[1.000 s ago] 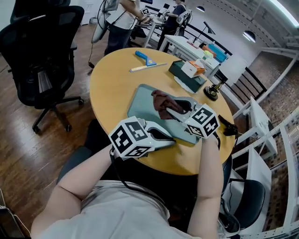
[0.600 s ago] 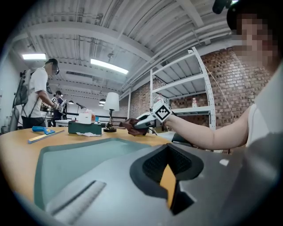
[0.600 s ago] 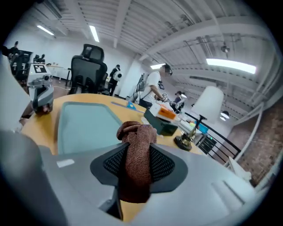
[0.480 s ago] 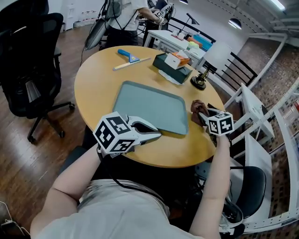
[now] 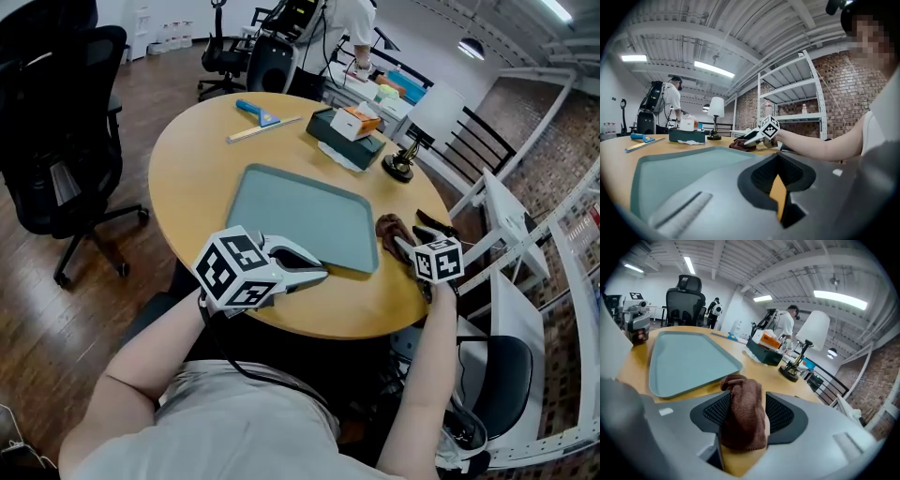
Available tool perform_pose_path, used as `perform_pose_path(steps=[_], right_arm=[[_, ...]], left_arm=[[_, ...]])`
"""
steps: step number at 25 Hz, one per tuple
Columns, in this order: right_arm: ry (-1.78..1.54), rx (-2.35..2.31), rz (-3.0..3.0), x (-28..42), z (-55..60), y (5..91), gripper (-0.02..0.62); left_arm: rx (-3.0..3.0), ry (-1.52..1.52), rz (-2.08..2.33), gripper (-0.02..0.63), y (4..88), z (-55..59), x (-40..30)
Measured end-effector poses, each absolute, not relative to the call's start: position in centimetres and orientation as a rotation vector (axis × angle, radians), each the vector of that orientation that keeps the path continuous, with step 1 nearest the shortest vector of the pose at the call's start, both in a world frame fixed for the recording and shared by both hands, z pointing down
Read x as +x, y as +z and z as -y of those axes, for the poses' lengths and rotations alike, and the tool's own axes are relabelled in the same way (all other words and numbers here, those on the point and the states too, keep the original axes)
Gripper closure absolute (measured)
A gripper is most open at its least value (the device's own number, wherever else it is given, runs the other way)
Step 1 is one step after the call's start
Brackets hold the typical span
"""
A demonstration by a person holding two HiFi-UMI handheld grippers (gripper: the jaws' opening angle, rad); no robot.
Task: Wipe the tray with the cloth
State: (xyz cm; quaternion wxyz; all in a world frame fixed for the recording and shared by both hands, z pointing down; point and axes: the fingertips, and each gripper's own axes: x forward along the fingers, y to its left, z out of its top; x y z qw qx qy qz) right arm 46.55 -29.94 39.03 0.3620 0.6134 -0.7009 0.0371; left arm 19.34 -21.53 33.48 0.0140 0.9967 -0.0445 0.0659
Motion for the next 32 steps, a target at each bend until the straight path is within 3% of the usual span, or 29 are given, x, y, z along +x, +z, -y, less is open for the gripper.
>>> perform_pose_path(steps=[3,6,7,9,10,15,32], right_arm=[[-0.026,1.594,1.944,42.7,28.2,34.8,0.334],[-0.088,1.408,2.319,33.3,25.8,32.1,0.338],[-0.105,1.359,2.405,30.7,25.1,31.8,0.372],[-0.124,1.308,2.499,27.0,24.1,31.8,0.560],[-0.114,1.283,2.539,25.6,23.7,31.9,0.592],[-0.053,1.173,2.644,21.4,23.0,33.6,0.594],[0.023,1.211,2.699,22.0,23.3,34.4,0.595]], left_arm=[[3.103,0.202,0.154,0.284,33.4,21.8,19.2],[3.096,0.201,0.192,0.284,33.5,22.4,19.4],[3.094,0.203,0.201,0.284,33.5,22.7,19.5],[3.091,0.207,0.214,0.284,33.5,23.0,19.8],[3.090,0.209,0.218,0.284,33.6,23.1,19.9],[3.088,0.207,0.234,0.284,33.6,23.1,19.8],[3.080,0.200,0.276,0.284,33.6,24.1,19.8]])
